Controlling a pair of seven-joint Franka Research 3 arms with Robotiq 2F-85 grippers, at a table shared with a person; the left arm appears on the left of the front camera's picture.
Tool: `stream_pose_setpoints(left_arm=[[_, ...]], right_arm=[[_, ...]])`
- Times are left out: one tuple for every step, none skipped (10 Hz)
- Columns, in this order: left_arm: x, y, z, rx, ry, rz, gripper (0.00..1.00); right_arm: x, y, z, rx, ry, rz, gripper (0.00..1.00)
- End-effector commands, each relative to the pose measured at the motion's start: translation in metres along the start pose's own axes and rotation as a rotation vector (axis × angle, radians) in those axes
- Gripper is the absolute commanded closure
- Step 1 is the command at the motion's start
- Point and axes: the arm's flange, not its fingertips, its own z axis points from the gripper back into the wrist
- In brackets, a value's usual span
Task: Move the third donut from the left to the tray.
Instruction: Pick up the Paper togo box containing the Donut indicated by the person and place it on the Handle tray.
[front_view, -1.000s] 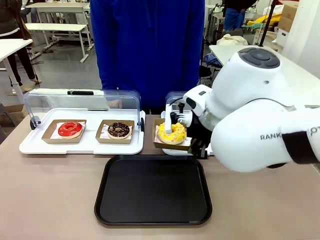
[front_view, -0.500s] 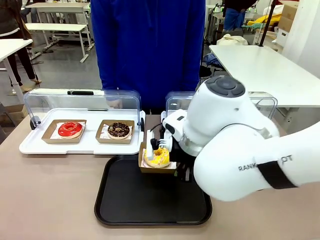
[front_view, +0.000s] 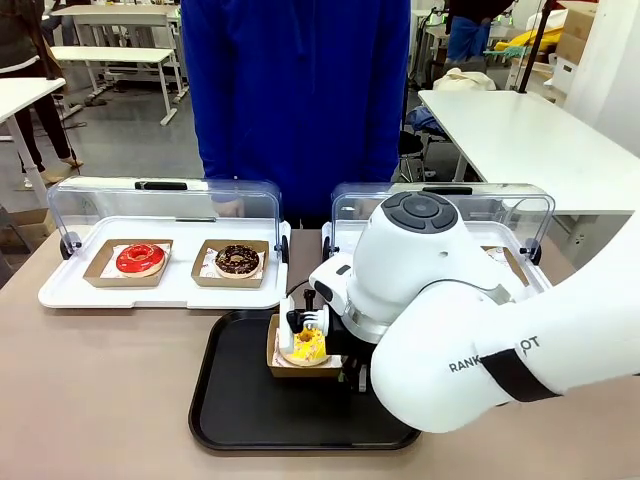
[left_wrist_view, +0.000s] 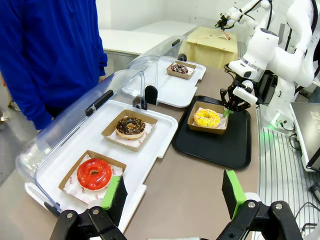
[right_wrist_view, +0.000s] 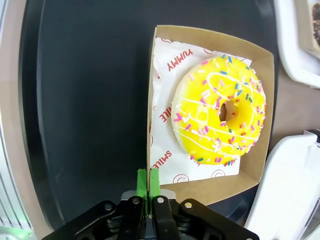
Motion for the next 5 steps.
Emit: stream_pose_setpoints(left_arm=[[0.0014,-0.0009,0.0004,-0.006,-0.015,-0.018,0.0],[0.0014,-0.0009,0.0004,-0.006,-0.015,-0.018,0.0],[0.0014,-0.0009,0.0004,-0.006,-0.015,-0.018,0.0],[0.0014,-0.0009,0.0004,-0.006,-0.015,-0.018,0.0],[0.0014,-0.0009,0.0004,-0.006,-0.015,-0.018,0.0]], right_arm=[[-0.0395,0.0442,-0.0028,-0.003,-0.005,-0.011,1.0],[-0.0389,0.0446,-0.0033,0.002,-0.005,-0.013,1.0],[-0.0402,0.0444,-0.0052,0.015,0.0,-0.013,1.0],[-0.0405,0.0446,-0.0053,0.021,-0.004,-0.012,1.0],[-0.041,0.0432,-0.006,0.023,-0.005,-0.014,1.0]])
